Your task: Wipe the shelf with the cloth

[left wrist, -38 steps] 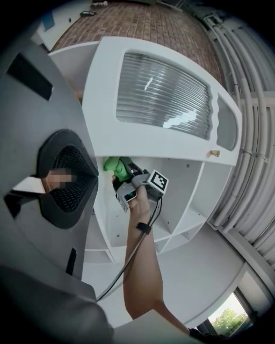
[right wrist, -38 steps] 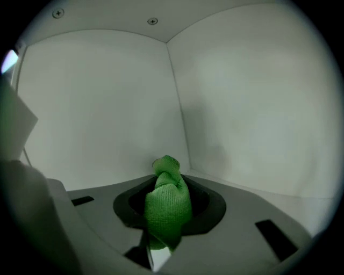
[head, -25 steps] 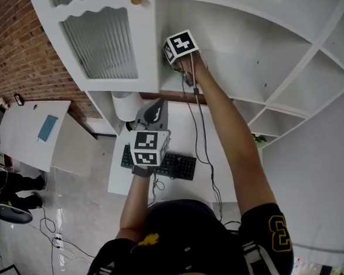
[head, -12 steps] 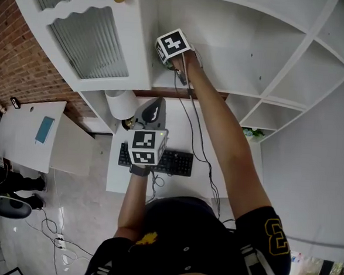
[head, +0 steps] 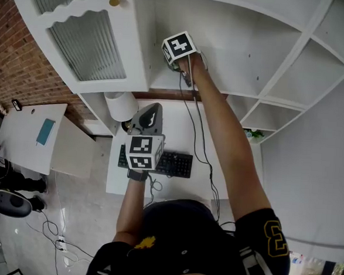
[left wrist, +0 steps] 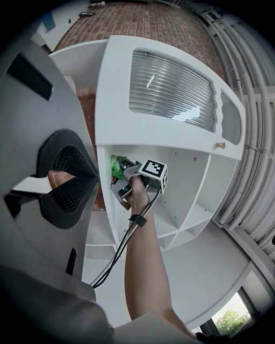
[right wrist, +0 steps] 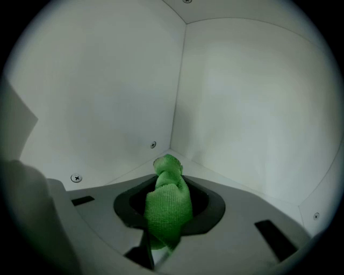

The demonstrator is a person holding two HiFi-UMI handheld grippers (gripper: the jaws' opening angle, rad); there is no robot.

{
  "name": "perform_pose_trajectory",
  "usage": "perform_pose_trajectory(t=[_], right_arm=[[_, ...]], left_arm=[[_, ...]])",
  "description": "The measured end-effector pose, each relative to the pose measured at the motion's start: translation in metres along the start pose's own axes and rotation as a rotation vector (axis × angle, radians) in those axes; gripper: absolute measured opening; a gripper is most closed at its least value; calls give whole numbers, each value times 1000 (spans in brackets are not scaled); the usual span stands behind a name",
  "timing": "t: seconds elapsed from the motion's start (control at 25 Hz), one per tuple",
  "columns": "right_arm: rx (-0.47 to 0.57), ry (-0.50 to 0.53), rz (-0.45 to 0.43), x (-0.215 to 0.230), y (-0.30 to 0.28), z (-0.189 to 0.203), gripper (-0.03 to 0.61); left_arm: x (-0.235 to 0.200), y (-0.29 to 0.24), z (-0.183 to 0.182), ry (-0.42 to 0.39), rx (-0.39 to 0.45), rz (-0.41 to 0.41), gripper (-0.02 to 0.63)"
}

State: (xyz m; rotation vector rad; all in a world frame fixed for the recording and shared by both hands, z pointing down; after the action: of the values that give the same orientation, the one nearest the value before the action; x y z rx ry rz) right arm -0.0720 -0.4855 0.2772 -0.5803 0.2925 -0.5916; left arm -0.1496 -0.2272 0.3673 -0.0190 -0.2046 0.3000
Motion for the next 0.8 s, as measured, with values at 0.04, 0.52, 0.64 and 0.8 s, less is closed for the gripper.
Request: perform_pose_trajectory(t=[0.04,0.52,0.64,0.8], right_arm=[[-1,-3,2,3,1,2,78],[0,-43,50,44,19,18,80],[-1,-57,71,58,25,24,78],[-3,-78,103,75,32,32,78]], left_arm=[[2,0,0,-2,0,1,18],[19,-8,-5,3,16,31,18],[24,-10,-3,6,14,46,18],[26,-14,1,-1,-2,59,18]])
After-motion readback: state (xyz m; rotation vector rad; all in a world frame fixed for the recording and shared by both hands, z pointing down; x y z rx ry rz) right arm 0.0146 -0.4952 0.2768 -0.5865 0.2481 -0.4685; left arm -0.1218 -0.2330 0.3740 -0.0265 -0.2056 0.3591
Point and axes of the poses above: the fingertips, and each gripper's own axes: y backward along the fingers, x to its right, z out of its underside, the point moved 10 cm from there along y, backward along the fingers, and after that the axes turned 7 degrees about -y, right-handed, at the moved point
